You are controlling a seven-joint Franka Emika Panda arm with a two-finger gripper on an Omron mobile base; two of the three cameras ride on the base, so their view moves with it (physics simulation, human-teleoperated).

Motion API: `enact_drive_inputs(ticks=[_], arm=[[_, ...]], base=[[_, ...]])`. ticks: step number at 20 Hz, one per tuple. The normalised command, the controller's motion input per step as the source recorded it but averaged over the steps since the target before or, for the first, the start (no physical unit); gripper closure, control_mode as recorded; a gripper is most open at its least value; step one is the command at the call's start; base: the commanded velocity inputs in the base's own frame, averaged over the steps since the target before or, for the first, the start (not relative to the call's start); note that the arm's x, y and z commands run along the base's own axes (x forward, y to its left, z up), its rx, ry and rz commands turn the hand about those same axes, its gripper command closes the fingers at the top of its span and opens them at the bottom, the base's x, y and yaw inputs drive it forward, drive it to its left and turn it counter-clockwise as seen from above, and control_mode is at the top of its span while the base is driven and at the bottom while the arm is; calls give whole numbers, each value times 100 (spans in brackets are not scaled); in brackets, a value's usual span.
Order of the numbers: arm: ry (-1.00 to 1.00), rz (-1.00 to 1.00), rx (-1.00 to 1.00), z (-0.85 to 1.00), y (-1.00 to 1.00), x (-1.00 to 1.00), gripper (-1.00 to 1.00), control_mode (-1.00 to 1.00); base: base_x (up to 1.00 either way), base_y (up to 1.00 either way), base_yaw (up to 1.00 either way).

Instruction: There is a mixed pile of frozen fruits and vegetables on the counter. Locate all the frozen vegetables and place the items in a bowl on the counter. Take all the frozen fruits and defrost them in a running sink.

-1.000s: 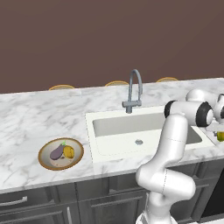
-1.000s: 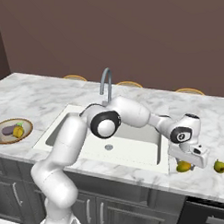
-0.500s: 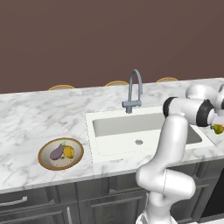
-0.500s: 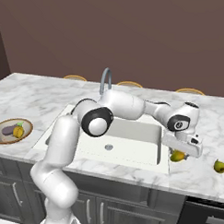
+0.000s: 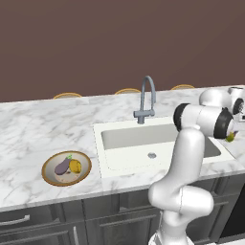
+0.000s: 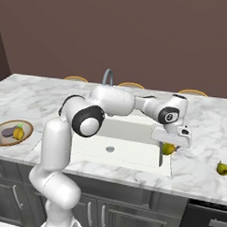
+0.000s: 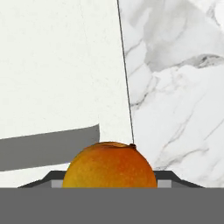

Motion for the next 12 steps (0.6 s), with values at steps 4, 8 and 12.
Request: enact_drive_inputs(ticks=[4,8,12], arm=[[-11,2,1,-10,48,15,100,-100],[-10,5,0,-7,56,10,100,-100],[-5,6,2,-7,65,14,100,-100]], base=[[0,0,0],[0,0,0],[0,0,0]])
